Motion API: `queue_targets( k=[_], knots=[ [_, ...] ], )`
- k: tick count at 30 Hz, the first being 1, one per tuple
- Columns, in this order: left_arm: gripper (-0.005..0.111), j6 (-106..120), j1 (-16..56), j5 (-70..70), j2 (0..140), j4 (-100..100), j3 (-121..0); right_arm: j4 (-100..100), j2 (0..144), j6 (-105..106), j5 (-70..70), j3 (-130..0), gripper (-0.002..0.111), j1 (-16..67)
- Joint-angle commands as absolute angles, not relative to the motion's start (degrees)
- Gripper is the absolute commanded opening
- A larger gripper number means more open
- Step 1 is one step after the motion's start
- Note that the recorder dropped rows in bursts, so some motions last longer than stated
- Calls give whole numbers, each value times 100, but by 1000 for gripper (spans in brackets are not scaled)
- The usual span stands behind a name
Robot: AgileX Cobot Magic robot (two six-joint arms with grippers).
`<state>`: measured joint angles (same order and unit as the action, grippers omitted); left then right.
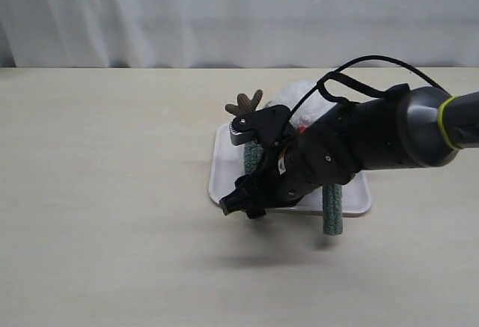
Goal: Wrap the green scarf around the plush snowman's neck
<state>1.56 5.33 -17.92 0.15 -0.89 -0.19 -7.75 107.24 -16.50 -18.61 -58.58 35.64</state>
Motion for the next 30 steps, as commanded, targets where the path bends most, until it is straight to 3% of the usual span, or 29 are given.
queue_targets(
  k=[1,17,30],
  knots=[
    [0,143,570,-1747,0,-74,0,-833,10713,-1692,-1557,-5859,59,3533],
    [0,143,570,-1747,0,-74,0,-620,11223,-1692,-1484,-5859,58,3533],
    [0,143,570,-1747,0,-74,0,-688,11059,-1538,-1773,-5859,8,3533]
  ],
)
